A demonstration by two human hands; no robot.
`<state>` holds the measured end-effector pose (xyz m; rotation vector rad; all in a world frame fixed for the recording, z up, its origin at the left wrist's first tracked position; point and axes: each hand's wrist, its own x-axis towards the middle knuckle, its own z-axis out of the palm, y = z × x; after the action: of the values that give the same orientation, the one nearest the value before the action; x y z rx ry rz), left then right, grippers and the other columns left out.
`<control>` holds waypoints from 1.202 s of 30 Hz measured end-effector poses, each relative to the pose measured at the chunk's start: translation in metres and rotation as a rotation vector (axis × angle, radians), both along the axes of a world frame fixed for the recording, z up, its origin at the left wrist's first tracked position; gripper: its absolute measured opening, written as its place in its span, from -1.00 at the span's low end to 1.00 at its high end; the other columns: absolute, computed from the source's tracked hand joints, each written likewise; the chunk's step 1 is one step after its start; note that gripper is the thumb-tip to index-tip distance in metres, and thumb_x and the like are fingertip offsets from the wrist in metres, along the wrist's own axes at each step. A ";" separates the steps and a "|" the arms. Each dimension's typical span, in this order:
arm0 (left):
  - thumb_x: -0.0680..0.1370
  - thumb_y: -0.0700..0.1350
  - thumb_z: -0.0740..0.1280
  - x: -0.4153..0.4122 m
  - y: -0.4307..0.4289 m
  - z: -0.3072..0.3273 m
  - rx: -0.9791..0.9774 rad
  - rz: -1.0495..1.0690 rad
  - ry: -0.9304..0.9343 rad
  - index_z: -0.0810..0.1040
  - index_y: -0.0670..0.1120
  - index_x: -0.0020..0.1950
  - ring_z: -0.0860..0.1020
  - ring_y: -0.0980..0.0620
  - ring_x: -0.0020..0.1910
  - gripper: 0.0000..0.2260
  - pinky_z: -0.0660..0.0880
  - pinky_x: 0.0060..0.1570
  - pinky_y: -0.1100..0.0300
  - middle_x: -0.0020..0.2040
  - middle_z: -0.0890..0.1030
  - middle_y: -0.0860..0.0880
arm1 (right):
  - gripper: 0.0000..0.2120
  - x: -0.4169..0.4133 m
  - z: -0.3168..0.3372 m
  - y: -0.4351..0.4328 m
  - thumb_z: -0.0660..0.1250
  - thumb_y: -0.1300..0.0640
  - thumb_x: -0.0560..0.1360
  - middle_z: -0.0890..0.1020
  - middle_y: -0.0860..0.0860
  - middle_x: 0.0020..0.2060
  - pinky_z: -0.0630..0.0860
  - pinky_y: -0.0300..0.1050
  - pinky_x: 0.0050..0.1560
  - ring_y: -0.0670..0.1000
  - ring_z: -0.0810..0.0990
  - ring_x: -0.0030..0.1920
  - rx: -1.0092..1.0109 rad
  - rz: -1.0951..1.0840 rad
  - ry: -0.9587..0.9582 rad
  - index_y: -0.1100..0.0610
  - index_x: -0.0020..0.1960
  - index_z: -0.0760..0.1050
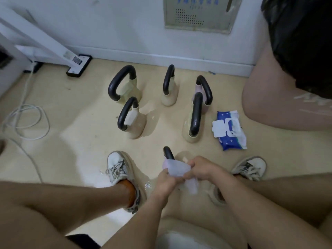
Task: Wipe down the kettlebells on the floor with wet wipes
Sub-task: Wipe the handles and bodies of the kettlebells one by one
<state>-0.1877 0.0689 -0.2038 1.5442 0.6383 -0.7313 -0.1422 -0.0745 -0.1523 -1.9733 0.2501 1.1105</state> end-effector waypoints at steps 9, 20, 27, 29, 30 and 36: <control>0.51 -0.07 0.36 0.004 0.004 0.006 -0.143 0.481 0.120 0.53 -0.12 0.05 0.57 -0.02 0.03 -0.82 0.52 -0.01 0.12 0.04 0.62 -0.08 | -0.65 0.024 -0.017 0.013 0.32 0.12 0.40 0.44 0.05 0.22 0.41 0.04 0.16 0.12 0.43 0.22 -0.343 -0.415 -0.302 0.00 0.19 0.43; 0.15 -0.04 0.40 -0.010 0.012 -0.019 0.246 0.299 0.032 0.43 0.02 0.06 0.64 -0.03 -0.13 -0.51 0.60 -0.08 -0.02 -0.10 0.63 -0.03 | -0.71 -0.006 -0.044 0.069 0.27 0.09 0.55 0.55 0.06 0.07 0.36 -0.19 -0.08 0.06 0.52 0.02 -0.092 -0.225 -0.187 0.19 0.22 0.41; 0.15 -0.30 0.21 0.000 0.006 0.002 -0.039 0.436 0.045 0.43 -0.14 -0.01 0.52 0.01 -0.46 -0.59 0.42 -0.36 0.22 -0.42 0.57 -0.09 | -0.84 -0.045 -0.060 0.062 0.29 0.09 0.49 0.61 0.01 -0.12 0.45 -0.11 -0.17 0.09 0.58 -0.11 -0.175 -0.249 -0.384 0.07 0.06 0.44; 0.13 -0.28 0.21 -0.005 0.004 -0.002 0.013 0.391 0.045 0.46 -0.15 -0.06 0.51 0.02 -0.48 -0.62 0.39 -0.39 0.22 -0.46 0.57 -0.06 | -0.80 -0.057 -0.071 0.057 0.32 0.08 0.48 0.62 0.06 -0.07 0.48 -0.03 -0.09 0.14 0.59 -0.07 -0.325 -0.162 -0.528 0.09 0.09 0.46; 0.13 -0.26 0.21 -0.008 0.004 -0.003 0.038 0.360 0.042 0.49 -0.16 -0.09 0.51 0.01 -0.45 -0.64 0.39 -0.37 0.22 -0.44 0.58 -0.07 | -0.76 -0.060 -0.076 0.056 0.35 0.08 0.47 0.61 0.06 -0.06 0.49 -0.01 -0.07 0.14 0.59 -0.05 -0.327 -0.151 -0.566 0.11 0.11 0.47; 0.24 -0.25 0.22 -0.010 0.015 -0.018 0.173 0.209 0.007 0.61 -0.07 -0.38 0.47 0.01 -0.40 -0.81 0.41 -0.39 0.23 -0.48 0.57 0.04 | -0.79 -0.030 -0.068 0.046 0.46 -0.04 0.41 0.67 0.03 -0.20 0.56 -0.15 -0.19 -0.02 0.64 -0.21 -0.004 -0.207 0.029 0.04 -0.04 0.57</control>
<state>-0.1975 0.0836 -0.2218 1.6029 0.8725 -0.5349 -0.1724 -0.0284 -0.2205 -1.8873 0.4615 1.0059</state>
